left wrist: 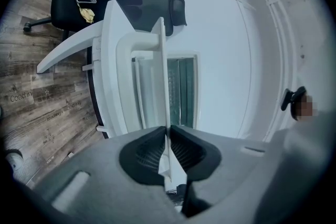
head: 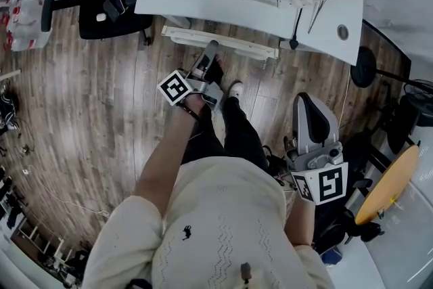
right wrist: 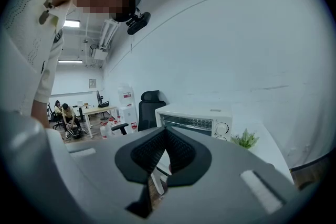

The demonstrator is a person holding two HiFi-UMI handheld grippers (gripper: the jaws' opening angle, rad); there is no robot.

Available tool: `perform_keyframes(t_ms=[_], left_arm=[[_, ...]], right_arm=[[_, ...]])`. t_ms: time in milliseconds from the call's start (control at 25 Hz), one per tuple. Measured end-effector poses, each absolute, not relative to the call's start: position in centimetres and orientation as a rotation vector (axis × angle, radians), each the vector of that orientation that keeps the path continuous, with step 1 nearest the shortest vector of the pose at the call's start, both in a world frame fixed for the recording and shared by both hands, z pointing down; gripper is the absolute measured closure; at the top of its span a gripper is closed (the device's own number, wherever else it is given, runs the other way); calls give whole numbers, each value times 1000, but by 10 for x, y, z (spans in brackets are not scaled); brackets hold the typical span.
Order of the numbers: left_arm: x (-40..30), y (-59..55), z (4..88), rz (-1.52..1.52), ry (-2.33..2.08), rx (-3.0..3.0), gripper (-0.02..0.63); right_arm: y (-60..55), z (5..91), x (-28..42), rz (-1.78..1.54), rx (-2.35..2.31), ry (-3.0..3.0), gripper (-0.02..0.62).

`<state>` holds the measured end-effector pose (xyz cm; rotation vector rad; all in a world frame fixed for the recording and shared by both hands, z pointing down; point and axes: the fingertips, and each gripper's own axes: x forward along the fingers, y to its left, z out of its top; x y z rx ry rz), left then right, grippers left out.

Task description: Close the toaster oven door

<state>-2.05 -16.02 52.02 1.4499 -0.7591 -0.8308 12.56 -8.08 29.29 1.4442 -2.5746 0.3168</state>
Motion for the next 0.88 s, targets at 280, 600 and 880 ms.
perform_keyframes(t_ms=[280,600,880], left_arm=[[-20,-164,510,-829,-747,1469,566],[-19,-165,507,-832,-739,1472,566],[-18,-169,500,-812,-748,1502,565]], right_arm=[[-81,290,123,310,1448,-2581,586],[-84,286,120,294,1442,-2588,586],[-85,283,118,286,1450,-2590,586]])
